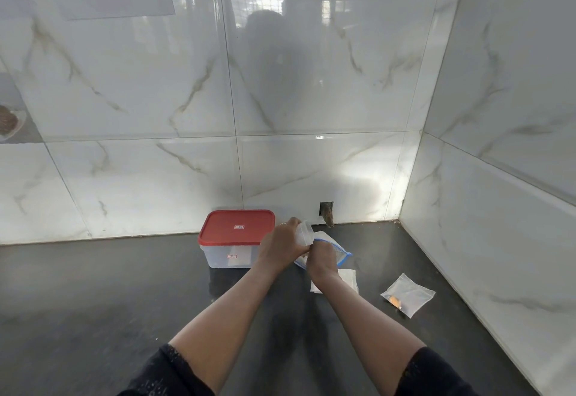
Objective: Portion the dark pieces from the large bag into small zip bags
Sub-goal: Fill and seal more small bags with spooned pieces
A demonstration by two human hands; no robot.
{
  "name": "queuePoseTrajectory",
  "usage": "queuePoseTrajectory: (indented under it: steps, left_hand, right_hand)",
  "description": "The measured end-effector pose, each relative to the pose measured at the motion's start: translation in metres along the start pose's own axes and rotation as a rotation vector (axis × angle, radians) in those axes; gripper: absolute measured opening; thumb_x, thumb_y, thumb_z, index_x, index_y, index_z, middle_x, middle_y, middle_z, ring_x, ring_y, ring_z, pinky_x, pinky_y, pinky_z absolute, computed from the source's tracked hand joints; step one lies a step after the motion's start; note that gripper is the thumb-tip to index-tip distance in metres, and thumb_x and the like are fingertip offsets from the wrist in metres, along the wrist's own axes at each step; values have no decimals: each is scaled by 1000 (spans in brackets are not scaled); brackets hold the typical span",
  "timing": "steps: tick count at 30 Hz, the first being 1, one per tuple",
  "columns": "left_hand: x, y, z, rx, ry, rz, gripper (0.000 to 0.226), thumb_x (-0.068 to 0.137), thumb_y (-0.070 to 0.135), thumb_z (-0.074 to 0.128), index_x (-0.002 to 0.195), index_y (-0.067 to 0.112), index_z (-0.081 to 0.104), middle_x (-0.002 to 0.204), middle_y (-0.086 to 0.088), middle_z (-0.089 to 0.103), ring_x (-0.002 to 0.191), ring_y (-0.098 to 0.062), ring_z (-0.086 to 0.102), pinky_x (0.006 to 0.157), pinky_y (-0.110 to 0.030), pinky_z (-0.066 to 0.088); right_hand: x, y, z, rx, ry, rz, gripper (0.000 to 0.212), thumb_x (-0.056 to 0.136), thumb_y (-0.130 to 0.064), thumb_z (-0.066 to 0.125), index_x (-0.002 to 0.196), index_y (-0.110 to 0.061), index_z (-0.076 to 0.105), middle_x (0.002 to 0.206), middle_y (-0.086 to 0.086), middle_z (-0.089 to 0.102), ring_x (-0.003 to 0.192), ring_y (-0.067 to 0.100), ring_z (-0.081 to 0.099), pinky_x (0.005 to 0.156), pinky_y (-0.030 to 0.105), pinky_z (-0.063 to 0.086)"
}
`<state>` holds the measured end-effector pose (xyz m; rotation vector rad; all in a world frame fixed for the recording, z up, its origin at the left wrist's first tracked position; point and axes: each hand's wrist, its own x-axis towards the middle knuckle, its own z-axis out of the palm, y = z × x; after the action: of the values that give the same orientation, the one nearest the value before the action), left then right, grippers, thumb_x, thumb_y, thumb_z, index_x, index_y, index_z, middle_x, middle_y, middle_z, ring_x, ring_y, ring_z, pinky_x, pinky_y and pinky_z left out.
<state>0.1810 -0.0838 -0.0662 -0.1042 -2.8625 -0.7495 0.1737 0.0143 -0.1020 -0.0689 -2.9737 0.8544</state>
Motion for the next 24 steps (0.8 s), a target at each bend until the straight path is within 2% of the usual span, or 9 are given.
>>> queuePoseTrajectory:
  steps: [5,10,12,15,20,24]
  left_hand:
    - [5,3,-2,-41,-2,-92,34,80,32,62,103,9,54,103,-15,66,98,-37,61,72,-33,44]
    - [1,-5,-3,-59,24,-117,29,81,24,58,104,6,56,101,-16,65,98,-37,60,76,-33,44]
    - [0,-5,-3,-52,25,-101,35,81,25,61,110,7,56,103,-15,66,99,-36,60,79,-34,46]
    - [-3,-4,-4,-69,22,-71,38,80,28,64,112,9,56,102,-15,67,99,-36,60,78,-35,46]
    - [-6,-1,-6,-94,16,-33,32,80,26,63,107,9,58,98,-14,68,96,-35,60,71,-31,41]
    - [-7,2,-5,-92,20,-34,30,79,25,63,103,9,58,98,-15,68,96,-35,60,73,-32,42]
  right_hand:
    - [0,0,-3,-95,-58,-50,33,94,1,40,119,-3,61,121,14,63,113,27,59,89,32,45]
    - [-15,14,8,-231,-122,-103,31,96,1,41,123,0,56,125,14,59,117,25,57,87,28,46]
    - [-21,16,12,-221,-133,-104,31,96,1,40,124,-1,55,126,15,57,118,26,55,93,30,46]
    - [-23,12,9,-158,-104,-68,32,96,0,41,124,-1,56,125,14,58,117,26,56,92,31,46]
    - [-17,-1,4,56,7,105,27,94,-1,43,115,0,61,118,13,64,110,24,60,87,29,47]
    - [-14,-9,0,285,61,354,29,94,1,41,116,5,59,121,17,61,113,28,58,89,31,47]
